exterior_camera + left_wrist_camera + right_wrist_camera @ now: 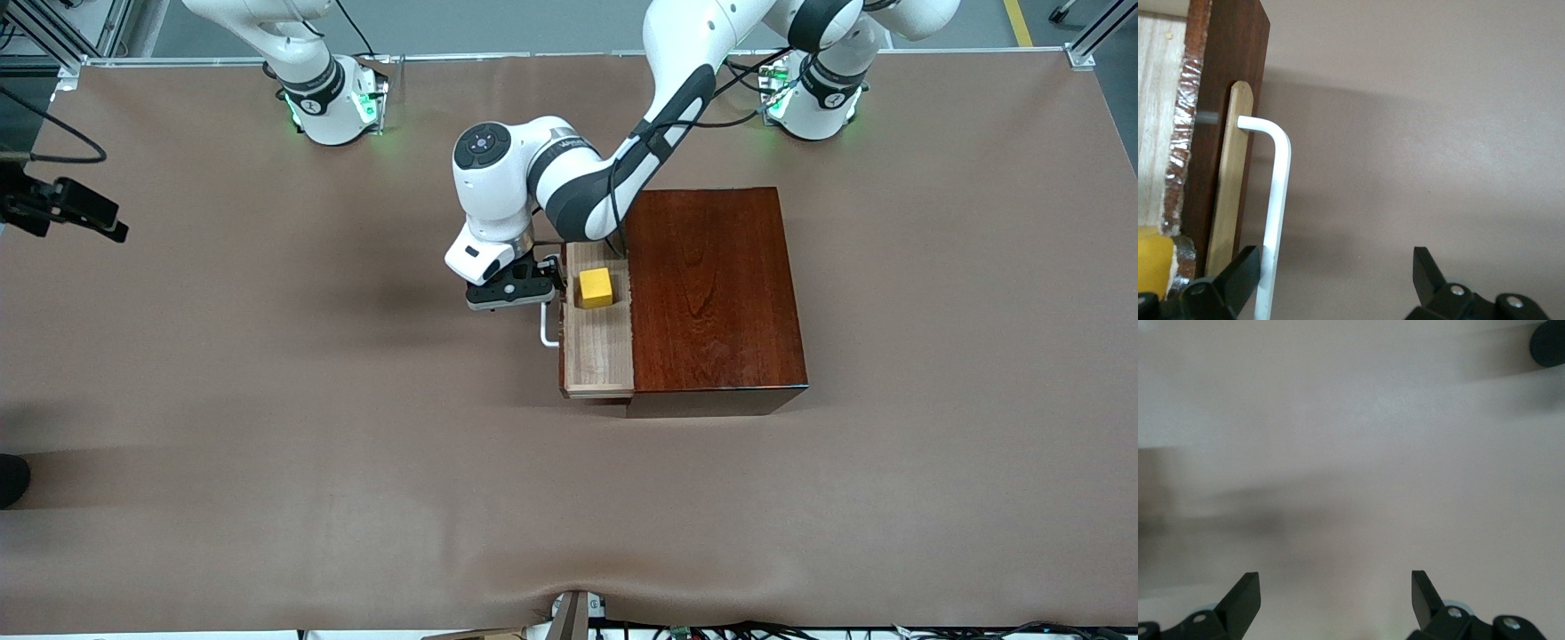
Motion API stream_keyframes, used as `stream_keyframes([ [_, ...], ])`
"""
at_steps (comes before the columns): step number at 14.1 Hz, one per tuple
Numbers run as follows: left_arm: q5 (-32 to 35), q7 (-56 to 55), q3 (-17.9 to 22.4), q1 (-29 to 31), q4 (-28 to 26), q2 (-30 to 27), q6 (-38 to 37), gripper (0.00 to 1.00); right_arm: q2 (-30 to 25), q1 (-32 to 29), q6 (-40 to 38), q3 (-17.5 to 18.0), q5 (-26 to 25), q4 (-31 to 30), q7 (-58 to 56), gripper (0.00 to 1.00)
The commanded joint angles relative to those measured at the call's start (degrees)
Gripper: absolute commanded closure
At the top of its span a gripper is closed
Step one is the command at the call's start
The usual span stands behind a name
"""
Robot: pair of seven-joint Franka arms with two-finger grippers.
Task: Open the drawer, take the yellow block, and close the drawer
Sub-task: 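Pull the drawer out of the box with the left gripper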
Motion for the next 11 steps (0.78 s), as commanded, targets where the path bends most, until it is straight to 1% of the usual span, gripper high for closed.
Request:
stream_keyframes([
  [1,-1.3,-2.3,-0.3,-1.3,1.8,1.7,3.0,0.0,2.6,-0.9,0.3,0.2,0.0,2.5,-0.6,0.0],
  [5,-2.1,-3.9,-0.1,-1.0,1.8,1.7,6.0,0.0,3.4,-0.5,1.0,0.1,-1.2,3.7,-0.3,0.0],
  [8,-2.1,-3.9,0.1,-0.7,1.8,1.0,5.6,0.0,3.6,-0.5,2.0,0.2,-1.1,3.7,0.1,0.0],
  [11,-2.2,-3.6,0.0,2.3,1.8,-2.2,3.8,0.0,4.6,-0.2,4.1,0.2,-0.6,3.8,0.2,0.0],
])
